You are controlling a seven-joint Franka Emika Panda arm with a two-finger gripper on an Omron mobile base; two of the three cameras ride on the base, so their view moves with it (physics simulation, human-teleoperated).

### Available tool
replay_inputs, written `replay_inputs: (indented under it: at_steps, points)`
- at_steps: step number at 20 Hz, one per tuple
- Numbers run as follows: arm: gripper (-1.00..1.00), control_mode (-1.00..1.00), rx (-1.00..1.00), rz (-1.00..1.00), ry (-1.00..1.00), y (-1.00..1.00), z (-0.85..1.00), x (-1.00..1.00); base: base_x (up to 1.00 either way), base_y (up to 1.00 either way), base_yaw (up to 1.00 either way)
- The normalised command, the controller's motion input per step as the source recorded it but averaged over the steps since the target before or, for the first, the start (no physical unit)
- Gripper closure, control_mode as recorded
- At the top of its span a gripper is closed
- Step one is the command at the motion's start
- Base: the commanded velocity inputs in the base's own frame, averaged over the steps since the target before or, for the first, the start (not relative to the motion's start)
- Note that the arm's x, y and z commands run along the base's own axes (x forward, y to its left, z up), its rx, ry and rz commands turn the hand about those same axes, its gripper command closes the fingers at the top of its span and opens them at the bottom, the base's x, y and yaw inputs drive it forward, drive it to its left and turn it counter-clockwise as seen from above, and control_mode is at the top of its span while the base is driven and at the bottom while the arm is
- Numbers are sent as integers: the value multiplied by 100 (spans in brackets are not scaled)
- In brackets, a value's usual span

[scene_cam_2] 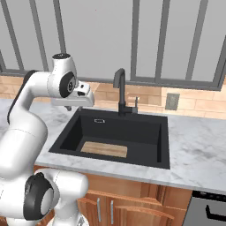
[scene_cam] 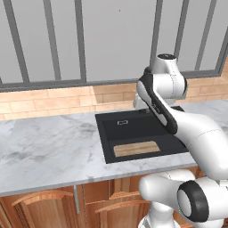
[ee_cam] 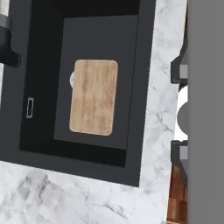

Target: Turn on the sink faucet with hot water and rinse the cutting board for ten seconds, then turn off the faucet. Push the cutting board to reach the water if necessary.

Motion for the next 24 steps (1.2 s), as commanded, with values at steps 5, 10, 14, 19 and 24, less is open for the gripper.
replay_inputs:
  at_steps: [5, 10, 14, 19, 24]
  points:
    - [-100, -100, 0, 0, 0, -8, 0, -14, 0, 0, 0]
    - [-100, -100, 0, 0, -1, -38, -9, -12, 0, 0, 0]
    - [-100, -100, 0, 1, -2, -55, -17, -1, 0, 0, 0]
    - [-100, -100, 1, 1, -4, -59, -18, 0, 0, 0, 0]
    - [-100, -100, 9, 1, -11, -59, -10, 7, 0, 0, 0]
